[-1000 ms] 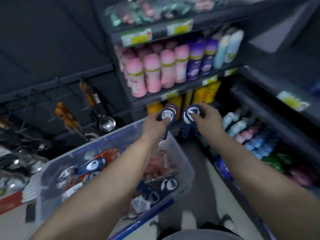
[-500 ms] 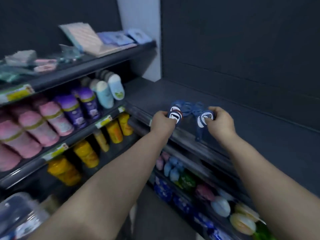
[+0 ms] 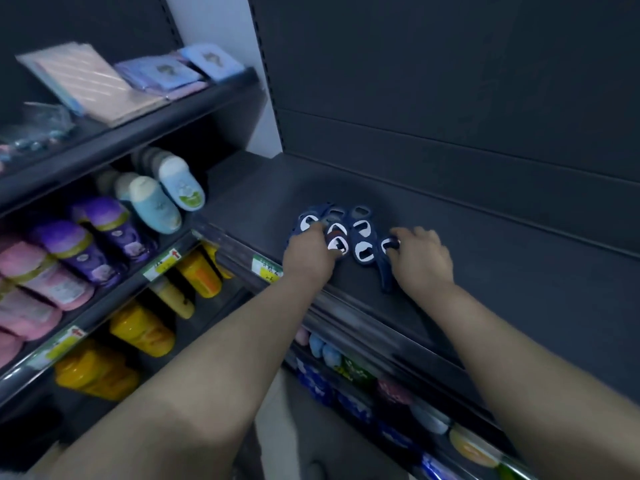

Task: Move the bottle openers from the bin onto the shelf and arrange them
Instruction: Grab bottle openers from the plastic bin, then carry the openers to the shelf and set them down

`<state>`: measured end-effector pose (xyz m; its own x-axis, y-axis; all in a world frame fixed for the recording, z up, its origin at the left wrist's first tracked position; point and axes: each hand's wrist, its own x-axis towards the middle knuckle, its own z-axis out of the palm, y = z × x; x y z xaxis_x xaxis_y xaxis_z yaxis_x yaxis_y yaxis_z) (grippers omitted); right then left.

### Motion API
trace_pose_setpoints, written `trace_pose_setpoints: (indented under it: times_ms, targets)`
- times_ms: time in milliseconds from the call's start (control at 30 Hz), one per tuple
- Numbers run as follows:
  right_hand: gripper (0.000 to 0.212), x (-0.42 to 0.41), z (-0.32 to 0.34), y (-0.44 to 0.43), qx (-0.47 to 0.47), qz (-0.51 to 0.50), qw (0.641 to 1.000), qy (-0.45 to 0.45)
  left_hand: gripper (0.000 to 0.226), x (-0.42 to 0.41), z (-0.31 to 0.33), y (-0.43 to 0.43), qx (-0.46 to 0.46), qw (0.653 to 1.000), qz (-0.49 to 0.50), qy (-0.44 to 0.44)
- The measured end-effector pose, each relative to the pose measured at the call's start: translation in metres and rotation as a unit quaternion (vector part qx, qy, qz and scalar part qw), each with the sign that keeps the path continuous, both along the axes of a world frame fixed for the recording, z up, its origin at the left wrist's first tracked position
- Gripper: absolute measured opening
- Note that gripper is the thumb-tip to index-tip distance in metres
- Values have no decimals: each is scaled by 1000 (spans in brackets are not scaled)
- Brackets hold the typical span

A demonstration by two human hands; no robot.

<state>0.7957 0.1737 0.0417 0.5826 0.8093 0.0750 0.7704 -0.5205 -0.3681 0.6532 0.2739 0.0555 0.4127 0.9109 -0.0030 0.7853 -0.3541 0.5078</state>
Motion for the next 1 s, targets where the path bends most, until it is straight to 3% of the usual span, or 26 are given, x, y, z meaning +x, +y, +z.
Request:
trace_pose_setpoints:
  times_ms: [67,167,467,767,1000]
  targets:
    - [43,0,1,0,-10,15,998,-56,50,-5,-2,2,53,998,4,36]
    - [43,-15,10,5,19,63,992,-103,43,-23,-4,-2,80,996,39,4]
    - [39,-151,19,25,56,312,938,-140,26,-169,-12,-43,120,976,182,-15]
    - [43,-348,-11,10,11,535,838,-107,30,-399,-46,-134,4,919,388,64]
    - [35,-508,-39,-18,-39,615,782,-95,27,-559,-78,-199,-109,870,473,91]
